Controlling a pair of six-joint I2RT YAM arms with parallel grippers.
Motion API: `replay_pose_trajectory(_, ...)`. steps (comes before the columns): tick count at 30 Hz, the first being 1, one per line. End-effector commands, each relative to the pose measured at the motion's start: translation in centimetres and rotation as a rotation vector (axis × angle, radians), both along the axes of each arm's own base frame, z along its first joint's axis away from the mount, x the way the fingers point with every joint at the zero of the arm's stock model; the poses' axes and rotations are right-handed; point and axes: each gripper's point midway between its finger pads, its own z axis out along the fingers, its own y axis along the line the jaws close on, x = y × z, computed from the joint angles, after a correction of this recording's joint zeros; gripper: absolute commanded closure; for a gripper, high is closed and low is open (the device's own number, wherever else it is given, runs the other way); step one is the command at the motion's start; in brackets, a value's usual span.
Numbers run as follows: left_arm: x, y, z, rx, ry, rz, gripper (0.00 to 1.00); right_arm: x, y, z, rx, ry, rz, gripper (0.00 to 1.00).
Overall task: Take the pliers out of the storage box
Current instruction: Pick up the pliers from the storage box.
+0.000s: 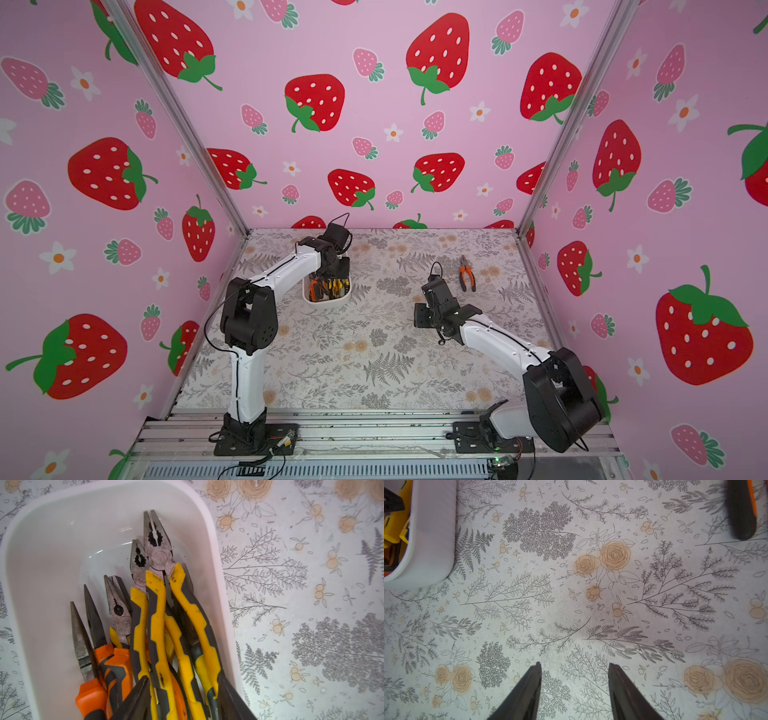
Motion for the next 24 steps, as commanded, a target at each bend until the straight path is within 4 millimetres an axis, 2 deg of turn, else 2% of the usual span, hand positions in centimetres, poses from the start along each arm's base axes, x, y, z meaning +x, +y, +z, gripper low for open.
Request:
replay_pose_trajectory(1, 0.0, 0.4, 0.8, 0.011, -0.010, 0.020, 0.47, -0.1, -0.2, 0.4, 0.015, -0.007, -0.006, 0.43)
replay_pose_trajectory(8, -0.3, 0.5, -0.8, 0.011, 0.021, 0.036, 0.48, -0.2, -0.2, 0.3, 0.015, -0.006, -0.006, 0.43)
replay_pose_trajectory(13, -0.7, 0.7, -1.7, 0.023, 0.044, 0.048, 0.57, -0.2, -0.2, 0.3, 0.014, -0.004, -0.007, 0.43)
replay_pose_trajectory(24, -1.4, 1.7, -3.8, 0.053, 0.126, 0.086, 0.57, -0.1, -0.2, 0.3, 0.015, -0.005, -0.009, 0.43)
